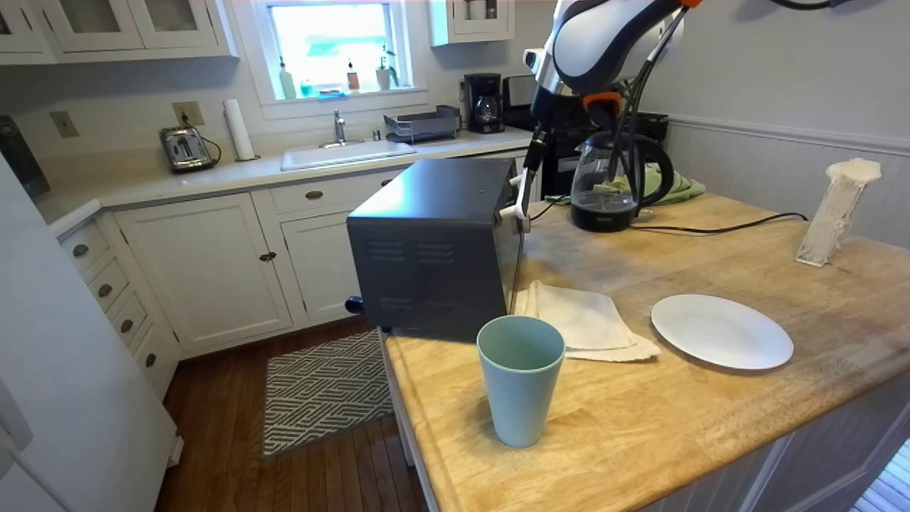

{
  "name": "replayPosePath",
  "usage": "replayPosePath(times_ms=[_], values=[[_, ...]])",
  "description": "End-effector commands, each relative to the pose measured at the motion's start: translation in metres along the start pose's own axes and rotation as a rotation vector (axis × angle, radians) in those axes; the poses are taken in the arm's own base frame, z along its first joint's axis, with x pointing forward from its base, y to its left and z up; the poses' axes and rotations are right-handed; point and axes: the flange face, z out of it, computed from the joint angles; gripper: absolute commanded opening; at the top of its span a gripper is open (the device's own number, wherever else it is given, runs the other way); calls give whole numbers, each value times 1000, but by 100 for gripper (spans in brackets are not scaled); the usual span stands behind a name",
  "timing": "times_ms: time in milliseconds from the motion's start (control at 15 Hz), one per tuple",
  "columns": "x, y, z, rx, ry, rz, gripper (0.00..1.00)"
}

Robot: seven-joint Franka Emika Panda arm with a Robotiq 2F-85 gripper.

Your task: Turn the top knob to the right

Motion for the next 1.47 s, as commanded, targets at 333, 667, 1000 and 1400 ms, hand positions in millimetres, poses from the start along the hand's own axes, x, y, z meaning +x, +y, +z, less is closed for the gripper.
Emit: replayPosePath(times_ms=[333, 667, 1000, 1400], values=[[-5, 0, 10, 81, -27, -44, 72], [-5, 1, 15, 121, 17, -94, 76], [-7, 3, 24, 166, 27, -129, 74], [-9, 14, 26, 160, 43, -149, 77]])
